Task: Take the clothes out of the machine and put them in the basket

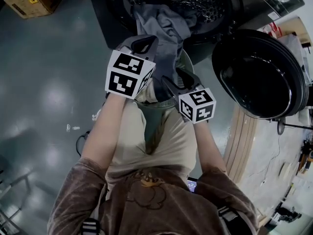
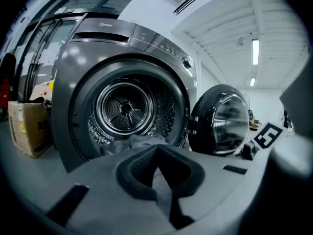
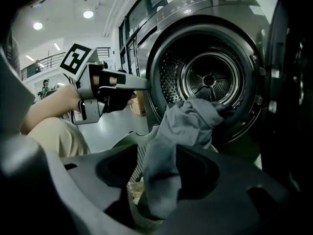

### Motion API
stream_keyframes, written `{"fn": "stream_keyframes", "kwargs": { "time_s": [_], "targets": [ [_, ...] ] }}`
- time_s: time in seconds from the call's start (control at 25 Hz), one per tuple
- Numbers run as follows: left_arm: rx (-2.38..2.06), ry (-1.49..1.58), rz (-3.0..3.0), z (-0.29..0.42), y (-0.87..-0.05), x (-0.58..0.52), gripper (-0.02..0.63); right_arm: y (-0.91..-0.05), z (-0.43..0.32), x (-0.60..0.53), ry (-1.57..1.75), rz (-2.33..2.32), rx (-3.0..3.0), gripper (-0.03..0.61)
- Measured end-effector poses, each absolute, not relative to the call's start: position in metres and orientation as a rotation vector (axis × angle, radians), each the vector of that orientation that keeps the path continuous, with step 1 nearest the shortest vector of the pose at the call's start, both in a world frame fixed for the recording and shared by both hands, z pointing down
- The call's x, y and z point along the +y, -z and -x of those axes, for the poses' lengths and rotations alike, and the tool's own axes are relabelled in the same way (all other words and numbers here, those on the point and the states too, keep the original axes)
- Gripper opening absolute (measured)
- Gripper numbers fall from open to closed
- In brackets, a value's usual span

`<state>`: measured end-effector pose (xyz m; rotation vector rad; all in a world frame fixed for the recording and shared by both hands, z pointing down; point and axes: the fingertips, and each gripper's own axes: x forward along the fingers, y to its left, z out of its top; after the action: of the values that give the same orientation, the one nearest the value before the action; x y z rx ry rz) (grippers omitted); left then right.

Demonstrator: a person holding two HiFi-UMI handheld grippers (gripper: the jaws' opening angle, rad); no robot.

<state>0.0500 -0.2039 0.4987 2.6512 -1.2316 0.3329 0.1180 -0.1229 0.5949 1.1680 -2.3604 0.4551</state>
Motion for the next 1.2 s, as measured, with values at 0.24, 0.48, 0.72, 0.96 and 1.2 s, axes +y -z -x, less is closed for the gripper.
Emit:
{"fn": "stream_keyframes", "kwargs": {
  "time_s": [0.24,0.48,0.72,0.96,1.2],
  "targets": [
    [-1.246,-0.311,-2.638,-0.042,-0.497,-0.206,0.003,-0.575,-0.122,-0.163,-0.37,-1.207,-2.384,0.285],
    [-1.243,-0.296,-2.641,-0.039,-0.494,-0.204,0.003,-0.572,-0.126,-0.251,-0.326,-1.279,-2.343,0.351],
    [-1.235,-0.287,-2.639,-0.037,-0.493,-0.205,0.003,-0.561,-0.127,-0.337,-0.288,-1.343,-2.306,0.517],
    [-1.23,-0.303,-2.629,-0.034,-0.497,-0.207,0.003,-0.593,-0.136,-0.391,-0.395,-1.33,-2.155,0.545],
    [-1.214,-0.318,-2.621,-0.037,-0.5,-0.21,0.003,-0.63,-0.139,-0.409,-0.492,-1.335,-2.067,0.545]
  ]
}}
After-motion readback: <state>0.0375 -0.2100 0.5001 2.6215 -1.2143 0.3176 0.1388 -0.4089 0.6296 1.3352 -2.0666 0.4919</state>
